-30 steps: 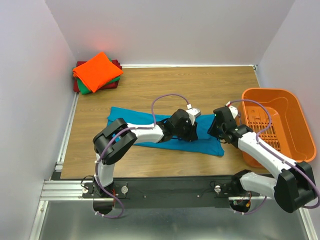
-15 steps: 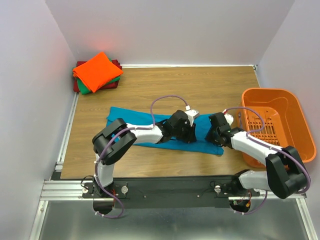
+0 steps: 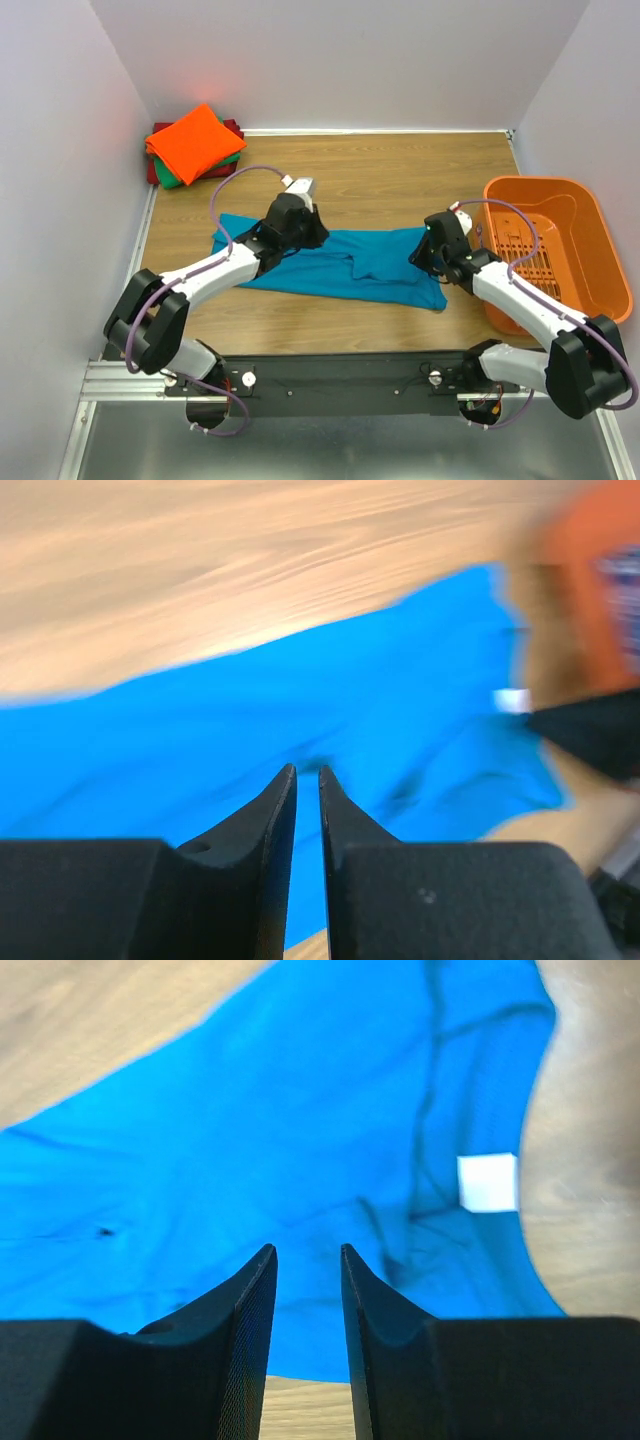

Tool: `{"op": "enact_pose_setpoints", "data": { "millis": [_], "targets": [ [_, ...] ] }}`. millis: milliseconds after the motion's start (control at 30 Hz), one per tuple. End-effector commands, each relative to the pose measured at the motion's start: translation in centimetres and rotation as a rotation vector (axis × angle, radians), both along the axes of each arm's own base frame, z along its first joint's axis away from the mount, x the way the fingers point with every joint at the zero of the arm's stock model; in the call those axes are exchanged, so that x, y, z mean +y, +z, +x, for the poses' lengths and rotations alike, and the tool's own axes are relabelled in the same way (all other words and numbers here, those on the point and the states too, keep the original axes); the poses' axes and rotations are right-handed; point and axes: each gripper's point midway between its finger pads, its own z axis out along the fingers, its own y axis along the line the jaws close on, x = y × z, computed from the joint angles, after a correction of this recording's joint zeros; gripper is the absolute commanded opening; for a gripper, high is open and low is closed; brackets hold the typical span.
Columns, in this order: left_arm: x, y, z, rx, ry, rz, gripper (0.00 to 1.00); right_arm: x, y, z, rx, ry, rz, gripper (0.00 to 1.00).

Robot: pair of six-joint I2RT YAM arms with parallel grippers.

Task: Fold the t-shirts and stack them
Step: Fold the tshirt

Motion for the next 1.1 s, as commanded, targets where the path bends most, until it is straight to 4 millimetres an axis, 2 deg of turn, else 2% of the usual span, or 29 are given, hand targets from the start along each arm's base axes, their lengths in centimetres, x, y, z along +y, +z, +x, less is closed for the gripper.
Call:
{"op": "enact_pose_setpoints", "data": {
  "millis": [0,67,133,333,400,433,467,533,567,600,667,700,767,800,833,867,900,1000,1033,1067],
  "targets": [
    [6.2,-5.3,-0.9,0.141,0.23,0.148,0.22,1.1,0.4,0.4,0.026,0.049,-0.012,0.39],
    [8.0,-6.7,-1.6,0.173,0.298,0.166,0.2,1.8,-0.2,0.6,0.04,0.058,-0.011,0.39],
    [9.7,-8.0,-2.4,0.197,0.348,0.185,0.19,2.1,-1.6,0.4,0.069,0.058,-0.009,0.39],
    [10.4,-11.0,-3.5,0.25,0.352,0.204,0.09,2.5,-5.2,1.2,0.138,0.05,-0.032,0.4],
    [10.6,-12.8,-4.4,0.295,0.34,0.23,0.08,2.5,-6.1,2.3,0.154,0.058,-0.073,0.4],
    [10.6,-13.2,-4.7,0.304,0.336,0.231,0.08,2.7,-5.5,3.0,0.133,0.06,-0.071,0.4],
    [10.5,-13.3,-4.9,0.31,0.332,0.229,0.08,2.4,-6.6,3.4,0.161,0.056,-0.084,0.4],
    [10.2,-13.6,-5.5,0.325,0.321,0.222,0.07,2.3,-7.2,4.4,0.176,0.059,-0.087,0.4],
    [10.1,-13.6,-5.9,0.336,0.323,0.21,0.07,2.5,-6.8,5.6,0.165,0.075,-0.079,0.4],
    [9.5,-13.6,-6.5,0.337,0.308,0.206,0.06,2.7,-7.9,6.4,0.18,0.086,-0.086,0.4],
    [9.0,-13.5,-7.3,0.341,0.306,0.191,0.06,2.8,-8.5,8.0,0.185,0.116,-0.114,0.4],
    [8.4,-13.3,-7.4,0.341,0.31,0.158,0.06,3.7,-9.2,9.7,0.194,0.139,-0.109,0.4],
    [6.6,-13.2,-8.6,0.358,0.286,0.119,0.06,4.8,-10.0,11.5,0.198,0.184,-0.103,0.4],
    [5.9,-13.2,-9.0,0.368,0.277,0.104,0.06,5.8,-10.6,13.3,0.195,0.207,-0.096,0.4],
    [5.0,-13.1,-9.5,0.376,0.26,0.089,0.06,6.6,-11.1,14.3,0.197,0.23,-0.087,0.41],
    [3.4,-13.0,-10.4,0.38,0.217,0.076,0.06,7.3,-11.4,15.2,0.193,0.27,-0.084,0.41],
    [2.0,-12.5,-10.6,0.379,0.204,0.036,0.06,8.1,-12.2,17.2,0.194,0.281,-0.088,0.41],
    [-2.0,-11.5,-10.6,0.38,0.128,-0.039,0.06,9.4,-13.2,18.9,0.23,0.347,-0.088,0.41],
    [-3.7,-10.9,-10.3,0.39,0.09,-0.067,0.06,10.6,-13.5,20.1,0.218,0.39,-0.066,0.42],
    [-4.7,-10.4,-10.1,0.388,0.069,-0.091,0.06,11.2,-13.7,20.4,0.228,0.418,-0.049,0.42]
  ]
}}
